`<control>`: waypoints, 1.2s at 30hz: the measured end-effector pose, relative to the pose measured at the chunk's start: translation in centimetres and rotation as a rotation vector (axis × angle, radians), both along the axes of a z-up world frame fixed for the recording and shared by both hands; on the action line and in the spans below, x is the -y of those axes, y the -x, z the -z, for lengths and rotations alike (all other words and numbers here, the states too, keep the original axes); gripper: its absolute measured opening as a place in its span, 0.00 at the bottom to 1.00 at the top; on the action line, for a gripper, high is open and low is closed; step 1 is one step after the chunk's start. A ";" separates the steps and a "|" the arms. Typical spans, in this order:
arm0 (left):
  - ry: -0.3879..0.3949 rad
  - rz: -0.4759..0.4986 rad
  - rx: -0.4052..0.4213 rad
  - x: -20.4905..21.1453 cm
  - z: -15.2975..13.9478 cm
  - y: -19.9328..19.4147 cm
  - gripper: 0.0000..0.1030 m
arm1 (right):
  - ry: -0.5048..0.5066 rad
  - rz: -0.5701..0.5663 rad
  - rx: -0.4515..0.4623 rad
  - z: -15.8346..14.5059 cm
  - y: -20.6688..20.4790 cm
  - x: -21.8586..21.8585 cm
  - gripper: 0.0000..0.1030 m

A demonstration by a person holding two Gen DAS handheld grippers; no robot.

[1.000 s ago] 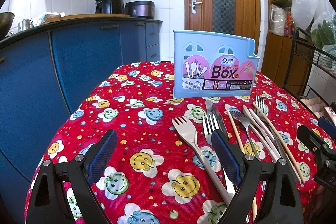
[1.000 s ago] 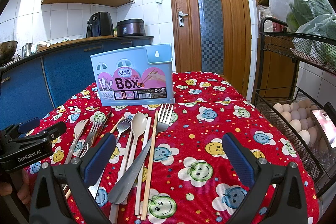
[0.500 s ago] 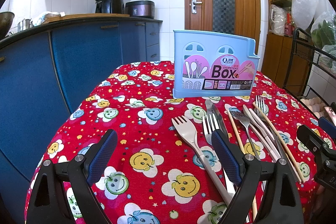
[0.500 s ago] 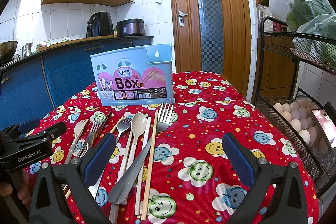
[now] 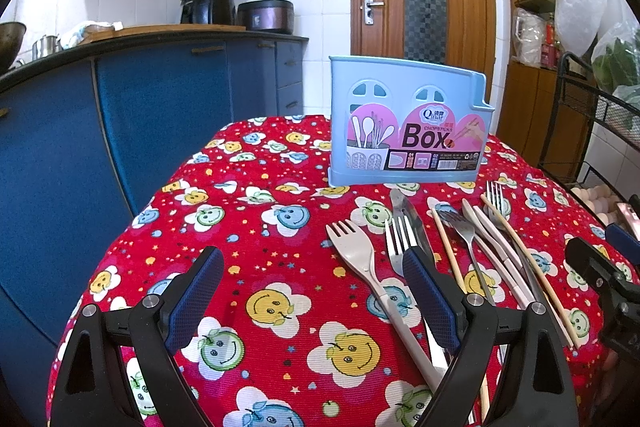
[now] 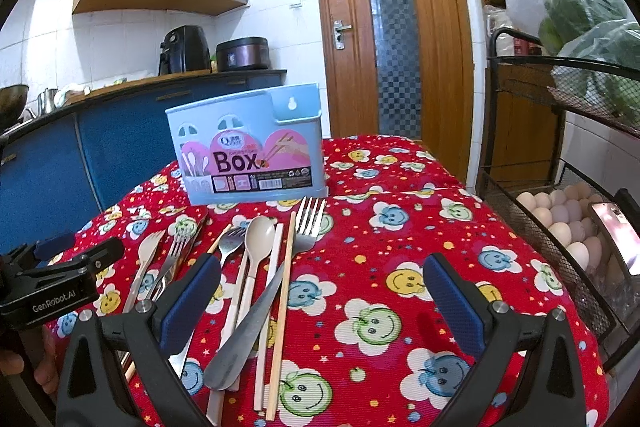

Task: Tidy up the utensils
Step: 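Grasp a white plastic fork with the left tool while the right tool grasps a wooden chopstick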

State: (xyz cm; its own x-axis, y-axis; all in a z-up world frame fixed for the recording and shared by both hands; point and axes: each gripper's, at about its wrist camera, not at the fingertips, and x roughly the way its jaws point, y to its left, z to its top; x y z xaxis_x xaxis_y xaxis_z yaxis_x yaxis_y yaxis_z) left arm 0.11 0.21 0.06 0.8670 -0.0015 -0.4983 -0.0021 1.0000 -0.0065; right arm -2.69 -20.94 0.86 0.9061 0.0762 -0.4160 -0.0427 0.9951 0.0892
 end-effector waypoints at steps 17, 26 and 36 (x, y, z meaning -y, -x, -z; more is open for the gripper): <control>0.048 0.053 -0.141 -2.0 -1.3 -2.7 0.89 | 0.012 -0.095 -0.238 -1.7 -4.1 1.2 0.92; 0.043 0.126 -0.239 -0.3 -0.4 -4.8 0.80 | 0.010 -0.168 -0.351 -1.1 -6.7 0.8 0.71; 0.176 0.194 -0.368 -0.6 1.3 -7.1 0.57 | -0.005 -0.245 -0.461 0.4 -9.4 -0.5 0.35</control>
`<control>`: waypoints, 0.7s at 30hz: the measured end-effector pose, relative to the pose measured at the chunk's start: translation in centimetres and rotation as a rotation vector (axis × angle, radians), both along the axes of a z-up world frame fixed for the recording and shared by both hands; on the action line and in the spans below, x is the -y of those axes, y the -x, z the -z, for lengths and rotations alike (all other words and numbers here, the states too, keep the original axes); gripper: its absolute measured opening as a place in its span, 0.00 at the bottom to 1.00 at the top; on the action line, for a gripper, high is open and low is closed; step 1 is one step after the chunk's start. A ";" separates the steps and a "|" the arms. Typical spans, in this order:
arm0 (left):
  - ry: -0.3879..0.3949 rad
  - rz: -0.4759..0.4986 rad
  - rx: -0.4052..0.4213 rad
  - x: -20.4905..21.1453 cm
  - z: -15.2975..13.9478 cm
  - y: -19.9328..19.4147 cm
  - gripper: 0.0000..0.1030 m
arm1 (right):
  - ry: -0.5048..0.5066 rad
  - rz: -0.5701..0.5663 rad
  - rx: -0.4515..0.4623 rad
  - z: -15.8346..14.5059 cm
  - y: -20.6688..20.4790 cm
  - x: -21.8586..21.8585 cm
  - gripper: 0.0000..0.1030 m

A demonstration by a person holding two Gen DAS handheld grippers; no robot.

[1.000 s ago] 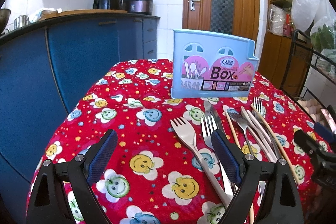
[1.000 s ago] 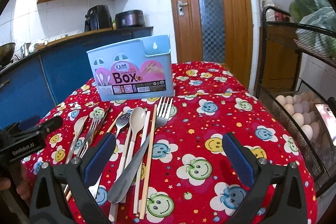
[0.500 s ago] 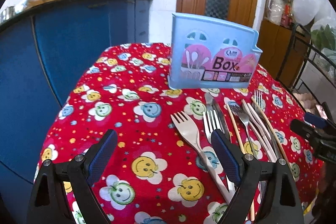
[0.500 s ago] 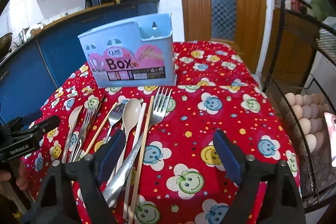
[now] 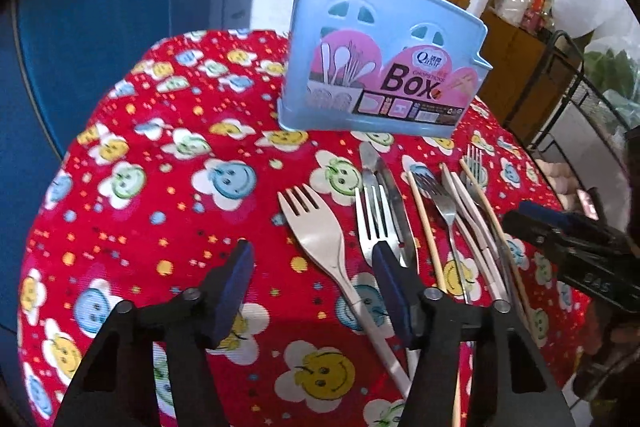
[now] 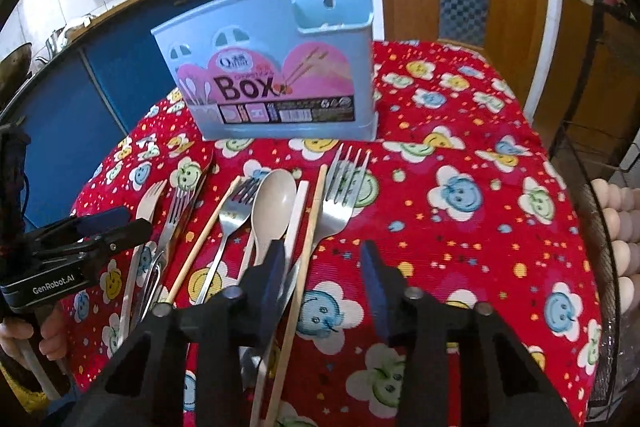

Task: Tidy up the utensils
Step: 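Grasp a white plastic fork with the left tool while the right tool grasps a wooden chopstick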

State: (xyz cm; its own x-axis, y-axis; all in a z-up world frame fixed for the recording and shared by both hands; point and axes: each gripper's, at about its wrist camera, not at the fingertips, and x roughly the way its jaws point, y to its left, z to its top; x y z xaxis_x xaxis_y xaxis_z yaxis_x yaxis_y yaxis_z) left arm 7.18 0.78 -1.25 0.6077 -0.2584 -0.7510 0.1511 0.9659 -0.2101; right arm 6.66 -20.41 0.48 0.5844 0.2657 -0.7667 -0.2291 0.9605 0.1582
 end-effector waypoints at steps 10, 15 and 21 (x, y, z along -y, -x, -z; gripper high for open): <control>0.121 0.049 -0.056 0.0 0.4 -1.2 0.26 | -0.021 -0.026 -0.058 0.6 -1.8 0.0 0.28; 0.138 0.052 -0.052 0.1 0.5 -1.6 0.20 | -0.016 -0.045 -0.074 0.6 -2.6 -0.2 0.20; 0.117 0.073 -0.042 0.7 0.1 -1.5 0.06 | -0.043 -0.062 -0.089 0.3 -3.1 0.0 0.08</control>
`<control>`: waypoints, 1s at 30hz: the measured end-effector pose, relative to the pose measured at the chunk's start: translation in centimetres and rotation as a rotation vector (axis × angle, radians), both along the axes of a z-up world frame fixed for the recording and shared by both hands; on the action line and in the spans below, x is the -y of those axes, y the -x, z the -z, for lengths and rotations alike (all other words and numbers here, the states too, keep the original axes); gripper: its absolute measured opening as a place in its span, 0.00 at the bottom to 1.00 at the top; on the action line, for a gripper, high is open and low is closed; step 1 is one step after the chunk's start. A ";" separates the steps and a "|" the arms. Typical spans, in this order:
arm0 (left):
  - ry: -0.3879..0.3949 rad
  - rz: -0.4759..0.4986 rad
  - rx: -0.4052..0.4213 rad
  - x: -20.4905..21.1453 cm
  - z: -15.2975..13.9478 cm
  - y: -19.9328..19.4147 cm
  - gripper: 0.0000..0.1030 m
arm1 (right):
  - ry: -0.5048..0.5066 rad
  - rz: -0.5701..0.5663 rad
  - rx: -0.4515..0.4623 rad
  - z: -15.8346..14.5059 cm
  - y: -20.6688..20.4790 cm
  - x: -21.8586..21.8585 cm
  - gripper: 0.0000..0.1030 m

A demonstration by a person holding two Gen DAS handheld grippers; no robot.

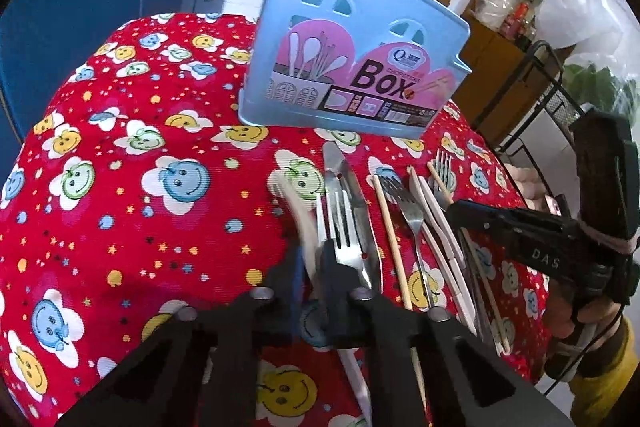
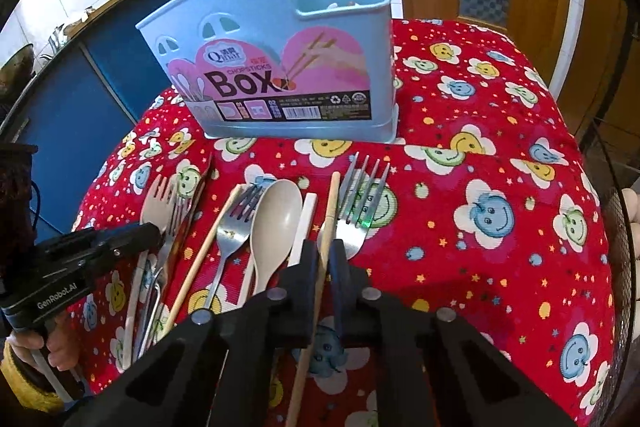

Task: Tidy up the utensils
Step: 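Grasp a white plastic fork with the left tool while the right tool grasps a wooden chopstick, then lift the fork with the left tool while the right tool lifts the chopstick toward the box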

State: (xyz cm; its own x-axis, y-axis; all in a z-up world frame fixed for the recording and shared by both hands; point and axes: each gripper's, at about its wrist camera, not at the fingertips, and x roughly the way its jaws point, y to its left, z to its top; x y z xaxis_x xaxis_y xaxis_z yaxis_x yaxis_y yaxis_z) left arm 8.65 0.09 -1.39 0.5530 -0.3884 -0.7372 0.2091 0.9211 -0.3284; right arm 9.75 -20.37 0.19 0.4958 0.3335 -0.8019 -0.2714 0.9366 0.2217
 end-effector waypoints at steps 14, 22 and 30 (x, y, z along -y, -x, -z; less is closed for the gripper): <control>-0.042 -0.016 -0.005 -0.2 0.2 -0.7 0.05 | 0.027 -0.002 -0.026 0.1 -0.2 0.6 0.06; 0.029 -0.014 -0.033 -1.0 0.1 -1.3 0.04 | 0.027 -0.024 -0.053 -0.3 -0.9 0.5 0.06; 0.038 -0.017 0.095 -1.1 -3.1 0.4 0.04 | -0.062 0.002 0.017 -2.8 0.2 1.1 0.06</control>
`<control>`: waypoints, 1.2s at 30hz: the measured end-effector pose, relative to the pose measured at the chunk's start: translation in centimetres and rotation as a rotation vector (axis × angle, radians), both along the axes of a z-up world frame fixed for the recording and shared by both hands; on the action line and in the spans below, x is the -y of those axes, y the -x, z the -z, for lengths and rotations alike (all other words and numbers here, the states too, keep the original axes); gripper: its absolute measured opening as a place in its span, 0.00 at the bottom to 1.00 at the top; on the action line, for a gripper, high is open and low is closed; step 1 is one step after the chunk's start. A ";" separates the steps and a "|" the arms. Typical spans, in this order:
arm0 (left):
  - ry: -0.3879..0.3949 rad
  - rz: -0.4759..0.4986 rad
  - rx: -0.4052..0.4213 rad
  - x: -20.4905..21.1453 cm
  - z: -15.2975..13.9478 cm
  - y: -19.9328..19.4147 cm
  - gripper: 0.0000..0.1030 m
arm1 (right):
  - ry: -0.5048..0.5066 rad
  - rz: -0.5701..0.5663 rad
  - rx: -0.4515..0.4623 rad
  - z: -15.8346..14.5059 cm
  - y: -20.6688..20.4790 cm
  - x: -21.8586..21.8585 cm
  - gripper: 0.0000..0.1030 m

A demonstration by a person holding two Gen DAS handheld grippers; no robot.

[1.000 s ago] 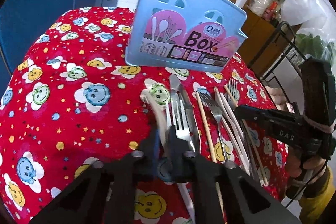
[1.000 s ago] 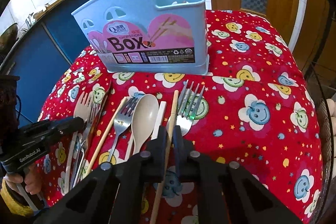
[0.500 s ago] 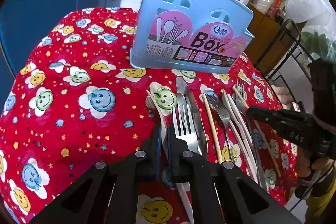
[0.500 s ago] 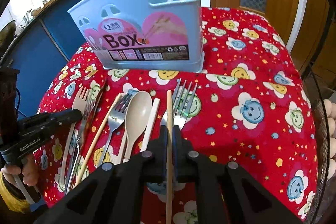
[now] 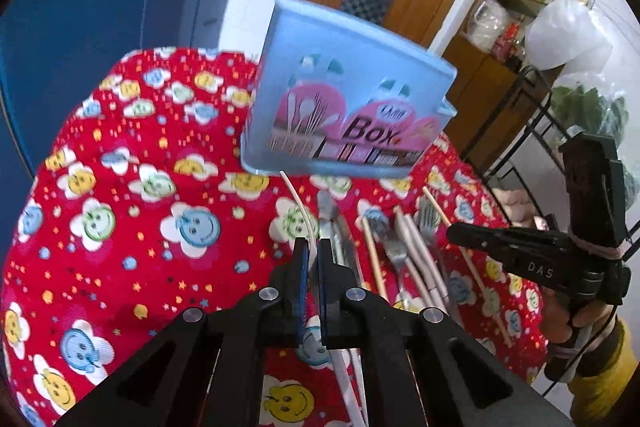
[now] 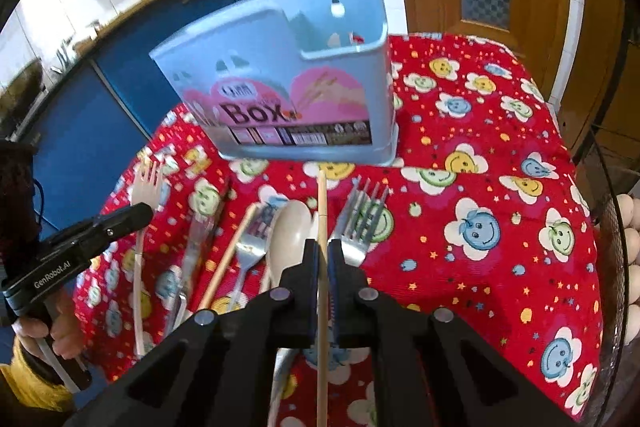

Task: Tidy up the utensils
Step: 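Lift the fork with the left tool while the right tool lifts the chopstick toward the box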

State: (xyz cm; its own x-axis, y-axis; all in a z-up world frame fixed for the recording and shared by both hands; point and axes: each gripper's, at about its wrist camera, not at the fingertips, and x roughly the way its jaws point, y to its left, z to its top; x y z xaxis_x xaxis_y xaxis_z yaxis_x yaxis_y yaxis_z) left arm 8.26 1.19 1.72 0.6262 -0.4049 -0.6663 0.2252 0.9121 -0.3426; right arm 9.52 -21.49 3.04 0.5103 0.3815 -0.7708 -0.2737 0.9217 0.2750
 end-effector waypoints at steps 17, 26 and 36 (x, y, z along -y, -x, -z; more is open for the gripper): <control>0.002 -0.036 0.259 -0.4 -8.4 -0.5 0.04 | -0.135 0.058 0.336 -9.1 -0.2 0.8 0.06; -0.023 -0.075 0.364 -0.4 -12.6 -5.0 0.04 | -0.137 0.082 0.451 -12.2 -4.2 0.8 0.06; -0.081 -0.121 0.468 0.3 -16.1 -9.4 0.04 | -0.128 0.103 0.534 -13.7 -7.7 0.0 0.06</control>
